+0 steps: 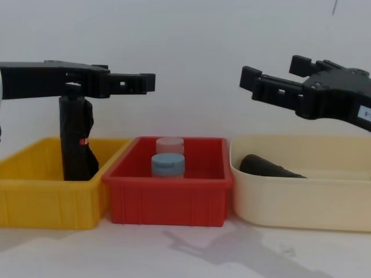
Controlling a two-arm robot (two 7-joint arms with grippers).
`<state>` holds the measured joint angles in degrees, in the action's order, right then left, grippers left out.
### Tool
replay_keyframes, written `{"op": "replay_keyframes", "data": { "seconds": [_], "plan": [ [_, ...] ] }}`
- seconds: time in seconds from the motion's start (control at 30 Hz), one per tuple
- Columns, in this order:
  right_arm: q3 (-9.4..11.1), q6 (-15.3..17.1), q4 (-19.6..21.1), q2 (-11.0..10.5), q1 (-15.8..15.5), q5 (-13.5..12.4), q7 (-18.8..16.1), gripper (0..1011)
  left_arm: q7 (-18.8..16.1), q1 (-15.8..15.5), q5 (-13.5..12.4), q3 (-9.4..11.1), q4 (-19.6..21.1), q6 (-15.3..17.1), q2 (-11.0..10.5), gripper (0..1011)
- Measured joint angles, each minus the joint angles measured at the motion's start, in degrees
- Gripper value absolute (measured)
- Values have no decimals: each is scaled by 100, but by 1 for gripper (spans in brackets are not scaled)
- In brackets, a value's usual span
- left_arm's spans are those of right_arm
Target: Pick up the garbage bag with the one hand and transfer it to the other hand.
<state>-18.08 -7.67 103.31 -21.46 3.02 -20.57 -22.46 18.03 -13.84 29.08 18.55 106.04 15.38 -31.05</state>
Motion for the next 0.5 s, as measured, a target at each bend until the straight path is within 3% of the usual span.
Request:
{"op": "replay_keyframes", "data": {
  "seconds": [0.5],
  "plan": [
    [-9, -7, 12, -6, -8, 0, -12, 1000, 13, 8, -3, 4, 0, -12, -8, 1001]
  ]
}}
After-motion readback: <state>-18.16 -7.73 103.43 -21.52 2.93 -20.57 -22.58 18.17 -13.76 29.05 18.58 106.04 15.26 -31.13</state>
